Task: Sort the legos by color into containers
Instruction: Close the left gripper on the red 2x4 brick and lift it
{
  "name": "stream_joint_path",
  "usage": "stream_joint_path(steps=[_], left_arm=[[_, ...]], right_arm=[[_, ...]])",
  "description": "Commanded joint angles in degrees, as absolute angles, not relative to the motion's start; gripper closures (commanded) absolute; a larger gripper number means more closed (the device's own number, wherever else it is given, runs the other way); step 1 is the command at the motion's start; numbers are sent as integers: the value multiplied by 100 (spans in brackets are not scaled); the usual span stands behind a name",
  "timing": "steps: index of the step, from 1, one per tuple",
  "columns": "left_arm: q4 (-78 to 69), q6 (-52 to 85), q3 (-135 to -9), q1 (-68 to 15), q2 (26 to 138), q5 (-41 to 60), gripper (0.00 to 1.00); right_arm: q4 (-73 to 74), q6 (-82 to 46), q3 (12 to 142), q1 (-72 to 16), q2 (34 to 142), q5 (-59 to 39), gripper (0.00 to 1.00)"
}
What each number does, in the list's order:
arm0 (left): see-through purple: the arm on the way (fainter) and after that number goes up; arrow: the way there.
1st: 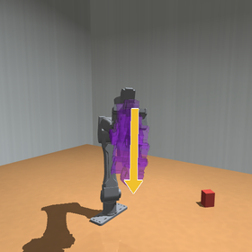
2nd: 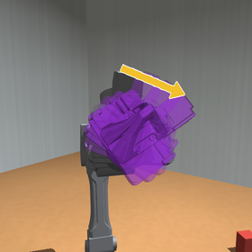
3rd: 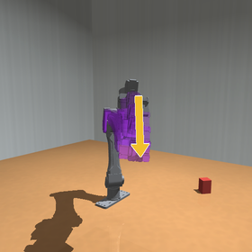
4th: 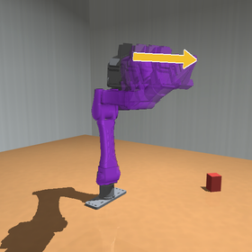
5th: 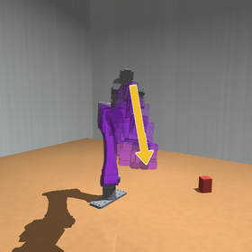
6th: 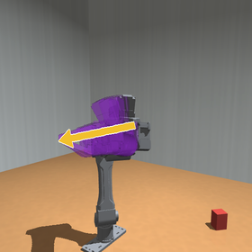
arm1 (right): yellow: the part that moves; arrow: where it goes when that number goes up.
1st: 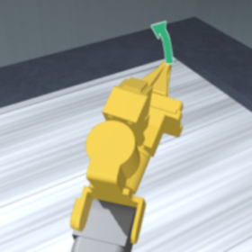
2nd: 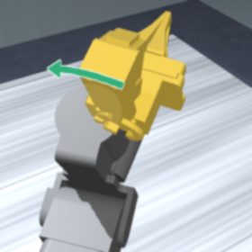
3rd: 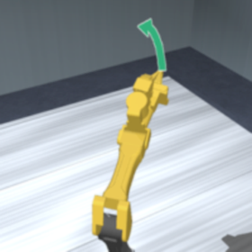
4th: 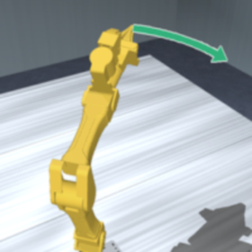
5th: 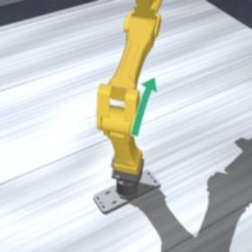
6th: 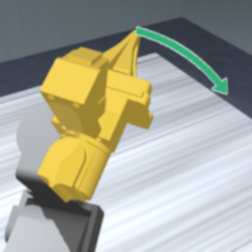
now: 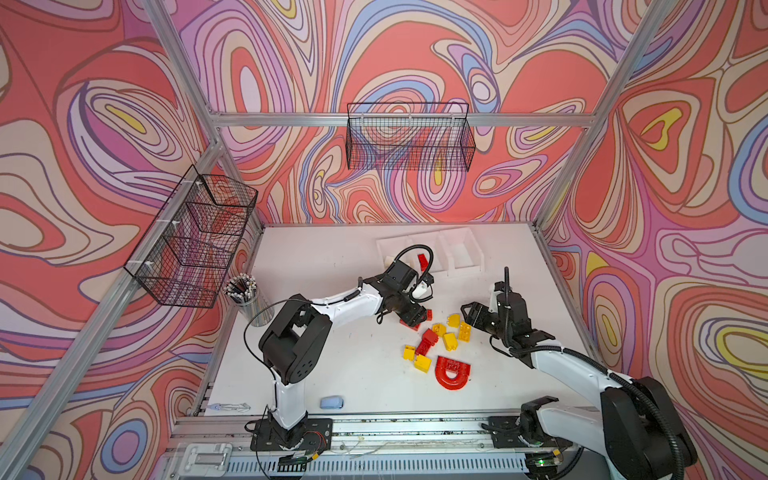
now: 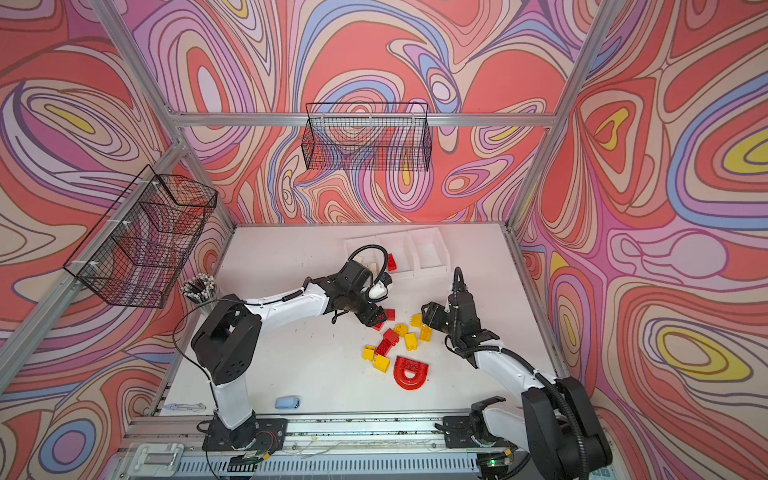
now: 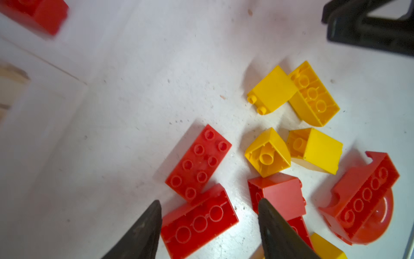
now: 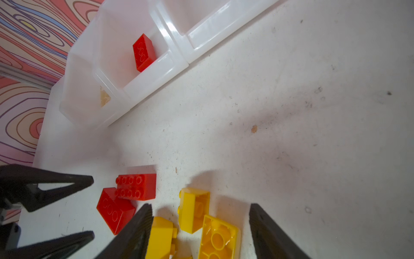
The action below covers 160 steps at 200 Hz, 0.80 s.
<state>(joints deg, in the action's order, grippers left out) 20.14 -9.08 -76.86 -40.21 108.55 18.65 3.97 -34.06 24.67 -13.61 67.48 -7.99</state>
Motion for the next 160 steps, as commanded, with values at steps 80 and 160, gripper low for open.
stream_joint_path(steps=[80,160], left_arm=[[3715,-3212,-8899,-4008,11776,2333,38],[3025,-3061,-8978,-4008,12098,2209,39]], right_arm=[[423,-3487,2282,-1260,6529,-983,28],[494,-3466,2259,-1258,6671,-1006,28]])
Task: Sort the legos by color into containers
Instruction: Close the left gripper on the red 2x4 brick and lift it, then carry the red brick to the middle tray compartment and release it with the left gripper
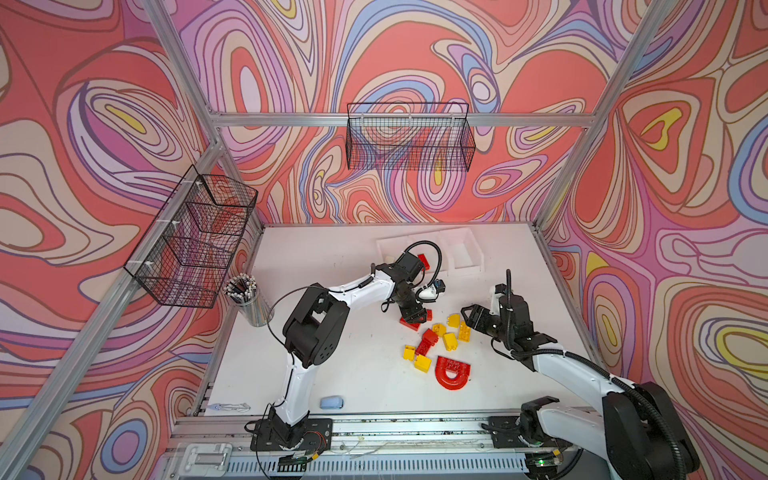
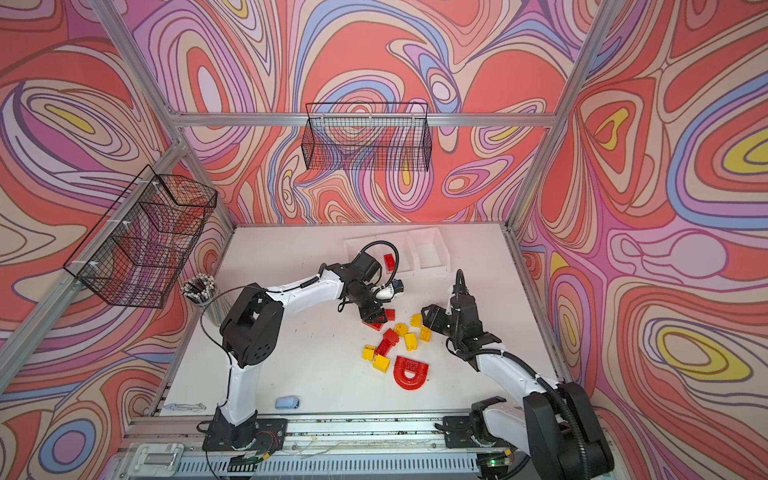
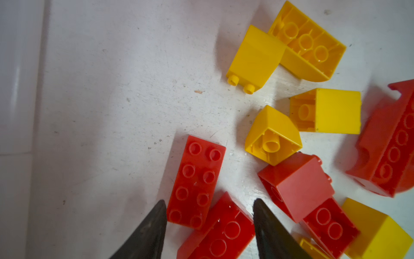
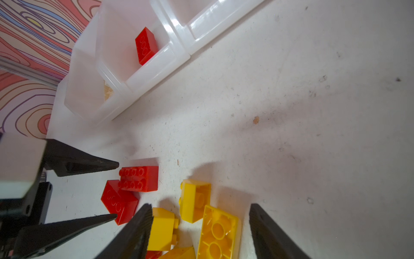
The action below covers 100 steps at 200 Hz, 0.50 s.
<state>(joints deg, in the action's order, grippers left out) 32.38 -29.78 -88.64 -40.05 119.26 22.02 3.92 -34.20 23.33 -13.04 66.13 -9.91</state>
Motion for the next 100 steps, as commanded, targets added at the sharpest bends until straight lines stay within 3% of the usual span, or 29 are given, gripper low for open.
stream_joint_path(steps=[1,66,100], left_arm=[[3020,-3055,-8980,-4008,12100,2212,39],[2782,-2841,-9119,-4025,12421,2180,55],[2643,-2863,-9015,-4060,12463,2041,52]], right_arm=[[497,-3464,2263,-1257,6671,-1004,28],[589,-3465,2242,-1257,6794,-1028,28],[595,-3458,2241,-1257,6790,-1028,28]])
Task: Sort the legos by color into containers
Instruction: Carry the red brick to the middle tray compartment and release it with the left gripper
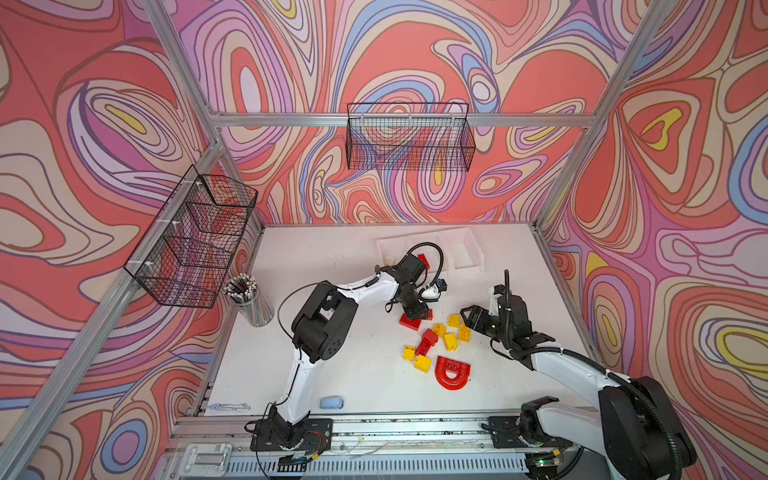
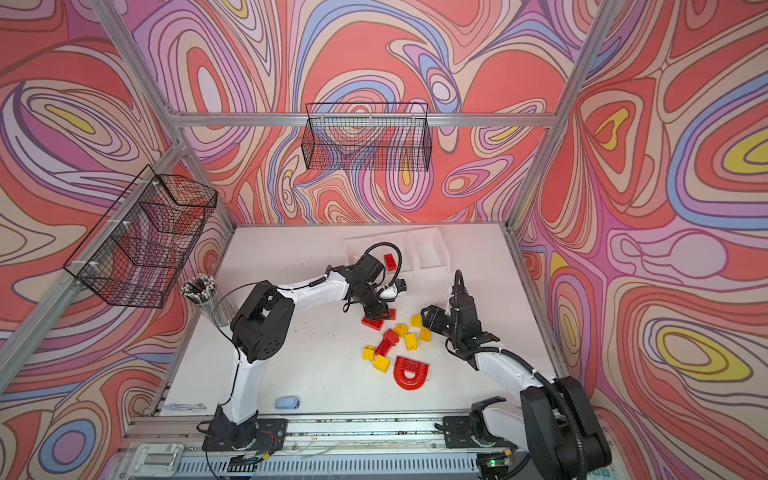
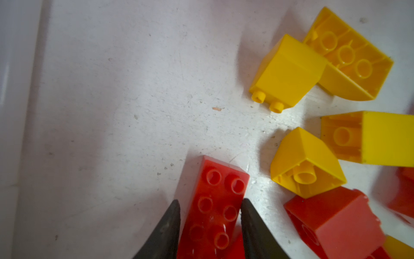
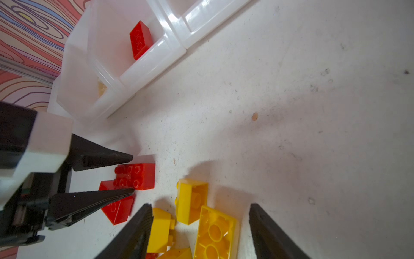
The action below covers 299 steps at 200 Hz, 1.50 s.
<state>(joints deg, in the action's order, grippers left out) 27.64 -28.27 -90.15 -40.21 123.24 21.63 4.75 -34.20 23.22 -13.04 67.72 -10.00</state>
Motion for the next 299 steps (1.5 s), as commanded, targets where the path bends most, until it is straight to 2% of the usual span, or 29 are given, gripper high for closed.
stream_joint_path(steps=[1,10,34,59,82,121,165,179,218,299], left_arm=[[2635,-2864,-9003,-4060,12459,2031,52],[2540,-2888,-8928,-4062,12423,1975,48],[2373,-2924,-8784,-4069,12363,1884,46],[2278,-2916,-8776,-4069,12367,1758,52],[2168,-2862,-8734,-4069,12315,1693,68],[1701,-2733,-8554,-4069,11910,1543,69],[1556,-2120,-8942,-4017,11649,1913,70],[1077,-1843,-9032,-3999,11657,1889,71],[500,-1224,-9611,-3946,12129,1202,71],[567,-458,-11098,-3911,13311,-451,69]], right_arm=[[592,-3461,2241,-1257,6792,-1028,28],[590,-3462,2241,-1257,6792,-1020,28],[600,-3458,2233,-1257,6785,-1011,28],[595,-3462,2232,-1257,6772,-1003,28],[569,-3457,2232,-1257,6742,-987,28],[556,-3454,2224,-1257,6697,-992,28],[728,-3439,2171,-1259,6577,-1125,28],[756,-3437,2141,-1257,6501,-1134,28],[809,-3414,2115,-1259,6478,-1247,28],[1334,-3432,1831,-1258,6033,-1834,28]])
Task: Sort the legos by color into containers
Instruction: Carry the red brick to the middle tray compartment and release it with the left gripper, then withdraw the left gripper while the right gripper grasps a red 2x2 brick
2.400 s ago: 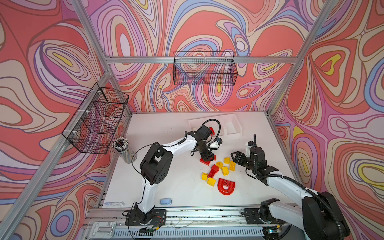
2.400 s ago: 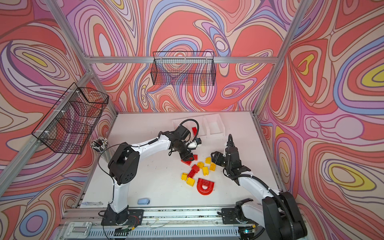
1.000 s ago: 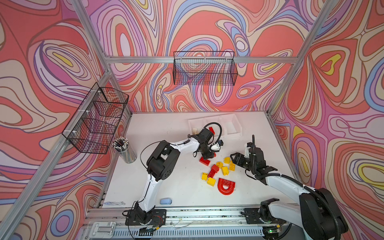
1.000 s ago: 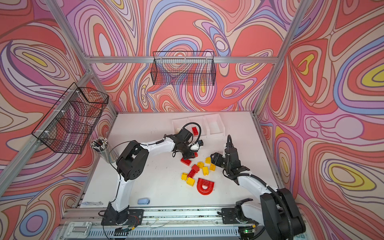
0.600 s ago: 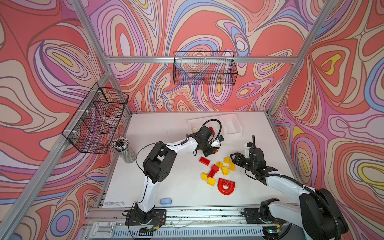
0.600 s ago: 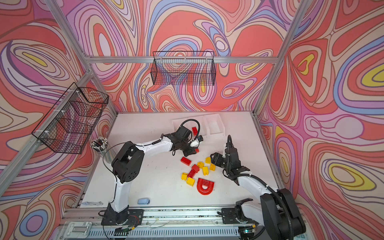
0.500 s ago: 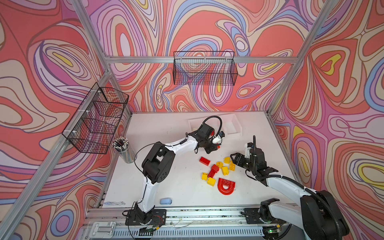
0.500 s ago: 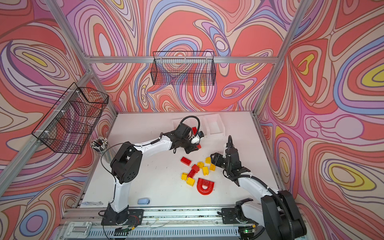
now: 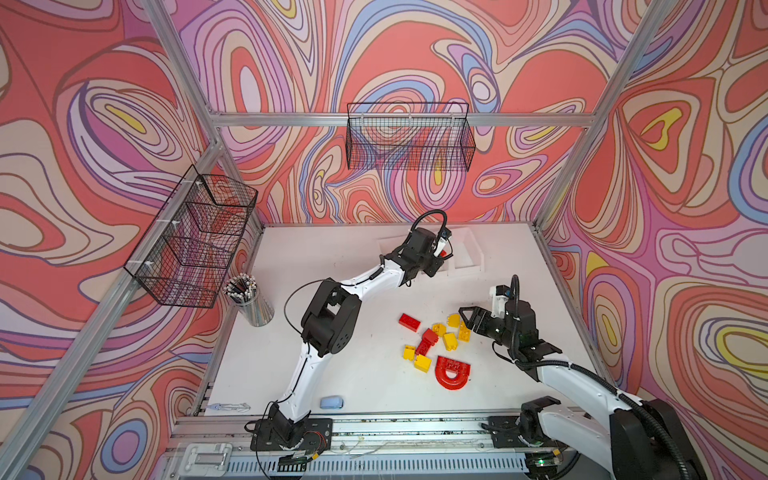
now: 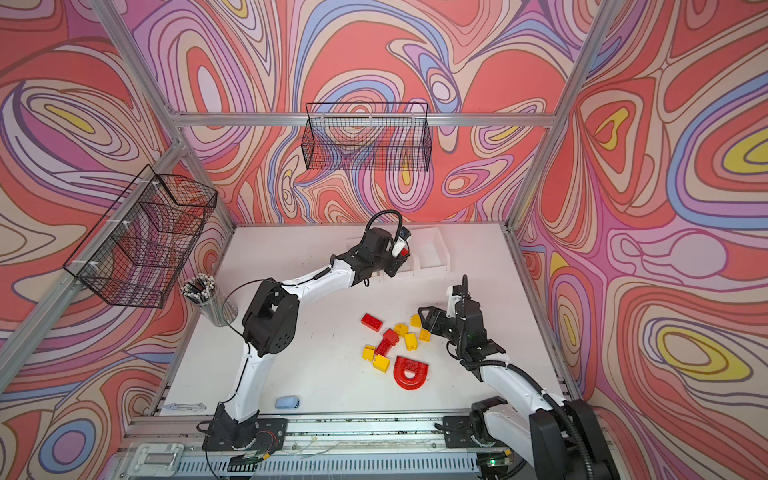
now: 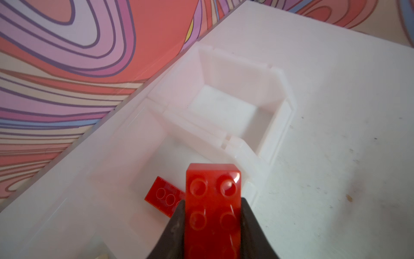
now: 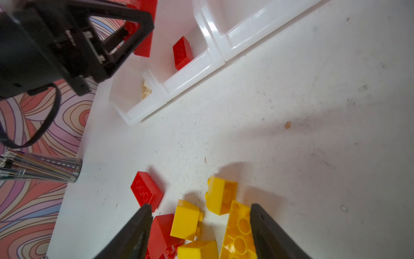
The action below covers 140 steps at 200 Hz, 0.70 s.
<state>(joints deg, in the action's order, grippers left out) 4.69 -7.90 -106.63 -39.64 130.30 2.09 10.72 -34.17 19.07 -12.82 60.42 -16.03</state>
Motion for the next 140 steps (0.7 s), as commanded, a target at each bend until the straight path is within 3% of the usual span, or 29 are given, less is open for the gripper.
stream_joint_path(steps=[1,34,71,111,140], left_arm=[[578,-449,-11121,-3911,13327,-467,69],[1010,-191,-11750,-3815,13645,-549,60],[1475,-153,-12216,-3762,13810,-490,35],[1851,-110,-12088,-3730,13370,-345,31],[1801,-178,-11404,-3718,12378,-285,31]], right_arm=[[1344,-3430,1825,-1262,6036,-1835,27],[1393,-3394,1847,-1263,6099,-1981,28],[1377,-3314,1896,-1266,6135,-2188,28],[1053,-3138,2188,-1300,6170,-2342,29],[349,-2795,2654,-1525,6148,-2106,32]])
